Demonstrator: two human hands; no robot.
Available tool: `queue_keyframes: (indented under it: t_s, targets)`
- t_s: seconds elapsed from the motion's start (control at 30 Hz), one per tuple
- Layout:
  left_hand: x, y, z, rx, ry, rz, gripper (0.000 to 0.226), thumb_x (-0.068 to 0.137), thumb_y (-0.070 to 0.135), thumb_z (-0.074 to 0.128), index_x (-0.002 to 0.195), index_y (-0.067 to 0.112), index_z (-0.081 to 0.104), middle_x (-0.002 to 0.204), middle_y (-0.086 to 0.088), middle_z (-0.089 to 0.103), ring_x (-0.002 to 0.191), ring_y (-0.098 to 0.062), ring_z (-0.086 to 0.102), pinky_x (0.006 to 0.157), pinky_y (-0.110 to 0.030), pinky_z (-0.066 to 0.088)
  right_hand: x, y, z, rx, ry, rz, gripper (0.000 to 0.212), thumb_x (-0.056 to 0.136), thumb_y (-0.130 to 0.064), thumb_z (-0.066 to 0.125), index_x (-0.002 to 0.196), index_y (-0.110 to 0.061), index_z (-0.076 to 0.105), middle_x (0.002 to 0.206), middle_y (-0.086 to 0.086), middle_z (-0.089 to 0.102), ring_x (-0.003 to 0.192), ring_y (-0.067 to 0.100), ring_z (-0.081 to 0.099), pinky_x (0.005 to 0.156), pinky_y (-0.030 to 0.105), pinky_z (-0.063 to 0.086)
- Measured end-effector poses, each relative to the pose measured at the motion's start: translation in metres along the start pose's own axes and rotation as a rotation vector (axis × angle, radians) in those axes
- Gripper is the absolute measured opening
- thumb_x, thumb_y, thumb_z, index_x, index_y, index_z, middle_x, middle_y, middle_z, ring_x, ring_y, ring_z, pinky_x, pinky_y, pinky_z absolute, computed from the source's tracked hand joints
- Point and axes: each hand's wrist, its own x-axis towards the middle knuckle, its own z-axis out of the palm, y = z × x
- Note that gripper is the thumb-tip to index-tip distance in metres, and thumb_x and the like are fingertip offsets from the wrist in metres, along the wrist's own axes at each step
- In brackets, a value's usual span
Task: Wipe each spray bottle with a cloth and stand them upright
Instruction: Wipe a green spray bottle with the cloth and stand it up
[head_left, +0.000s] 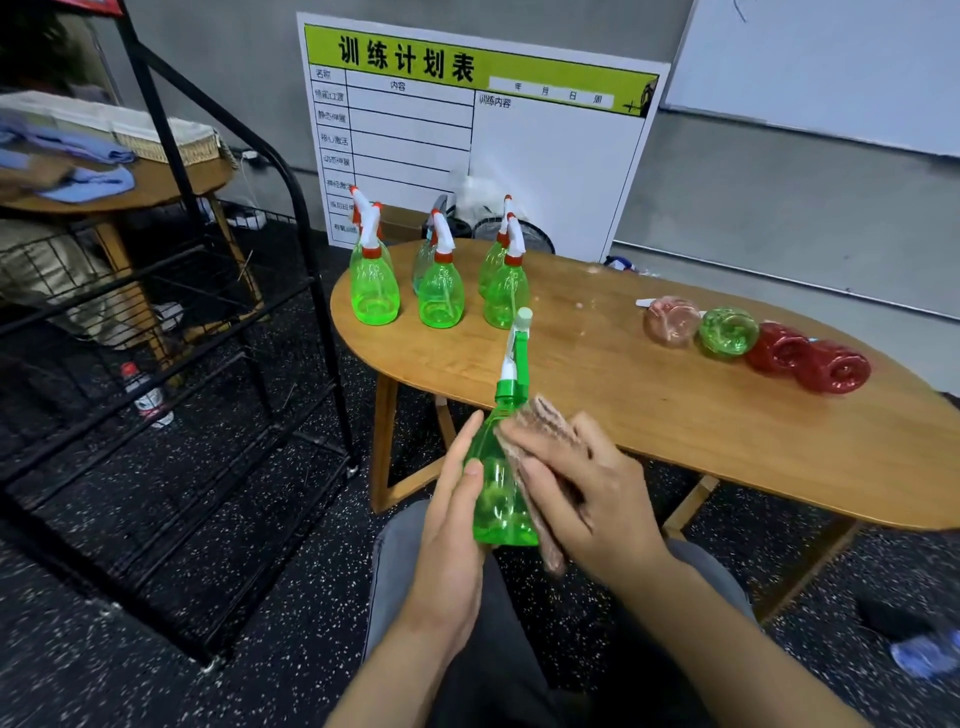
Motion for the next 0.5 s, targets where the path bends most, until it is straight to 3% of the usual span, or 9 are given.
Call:
queue_keyframes:
  t_s: [0.13,0.23,0.37,0.5]
  targets:
    - [-0.001,0.002,0.001,-0.026,-0.012,-0.036,0.046,0.108,0.03,0.037,0.152,0.032,0.05,0.14,-0.004,0.07,0.132,-0.023,0.065,0.106,-0.032,0.055,-0.019,0.003,-0.007,-0.171,-0.127,-0.422,0.031,0.101,-0.033,0.065,0.131,-0.032,0.072,0.097,-0.002,0.06,0.073,0.01,0.057,0.057,0.024,0.051]
    - [0.0,0.001,0.002,-0.018,-0.001,-0.04,0.045,0.109,0.029,0.036,0.152,0.031,0.05,0.14,-0.004,0.069,0.132,-0.024,0.064,0.108,-0.035,0.052,-0.017,0.005,-0.012,-0.241,-0.165,-0.516,0.031,0.099,-0.034,0.068,0.129,-0.029,0.074,0.089,0.001,0.062,0.07,0.013,0.057,0.054,0.026,0.049]
    - [0.0,0.0,0.003,0.01,0.002,-0.045,0.045,0.109,0.029,0.036,0.151,0.033,0.051,0.142,-0.001,0.068,0.134,-0.022,0.063,0.115,-0.05,0.045,-0.001,0.006,-0.014,-0.106,-0.04,-0.291,0.03,0.107,-0.038,0.054,0.133,-0.033,0.068,0.091,-0.003,0.054,0.069,0.003,0.046,0.058,0.014,0.041]
    - [-0.002,0.002,0.004,0.019,-0.018,-0.04,0.051,0.103,0.033,0.043,0.153,0.03,0.049,0.148,0.003,0.063,0.139,-0.018,0.058,0.121,-0.053,0.039,0.02,0.008,-0.011,0.05,0.032,0.104,0.032,0.104,-0.042,0.054,0.131,-0.036,0.071,0.095,-0.001,0.057,0.078,0.014,0.06,0.062,0.04,0.053]
